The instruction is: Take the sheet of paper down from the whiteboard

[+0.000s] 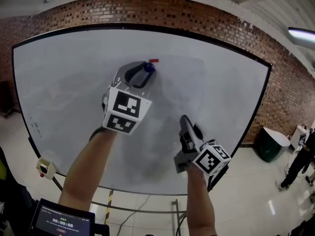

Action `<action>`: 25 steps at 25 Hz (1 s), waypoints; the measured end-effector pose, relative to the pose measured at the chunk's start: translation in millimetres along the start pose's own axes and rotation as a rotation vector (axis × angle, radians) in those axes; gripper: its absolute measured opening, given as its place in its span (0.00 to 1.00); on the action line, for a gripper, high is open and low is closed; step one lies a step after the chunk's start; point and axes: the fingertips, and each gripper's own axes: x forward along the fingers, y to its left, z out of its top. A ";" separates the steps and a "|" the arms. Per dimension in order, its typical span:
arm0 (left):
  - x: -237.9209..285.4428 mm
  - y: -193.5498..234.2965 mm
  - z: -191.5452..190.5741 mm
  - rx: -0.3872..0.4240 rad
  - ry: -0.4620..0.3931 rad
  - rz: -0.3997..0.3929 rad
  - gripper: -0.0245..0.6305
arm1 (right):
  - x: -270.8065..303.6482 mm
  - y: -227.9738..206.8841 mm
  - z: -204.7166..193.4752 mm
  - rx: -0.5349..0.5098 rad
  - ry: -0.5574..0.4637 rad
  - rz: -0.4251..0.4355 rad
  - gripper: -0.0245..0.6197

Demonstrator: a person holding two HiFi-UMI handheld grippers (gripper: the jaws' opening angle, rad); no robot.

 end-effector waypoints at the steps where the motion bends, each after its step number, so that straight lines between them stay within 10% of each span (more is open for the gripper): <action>1: -2.7 -2.7 4.4 -0.002 -0.006 -0.005 0.22 | -4.2 0.1 1.6 0.003 -0.001 -0.002 0.06; 25: -210.3 -70.2 -125.0 -0.501 0.193 0.033 0.22 | -154.3 32.5 -117.1 -0.202 0.254 -0.297 0.06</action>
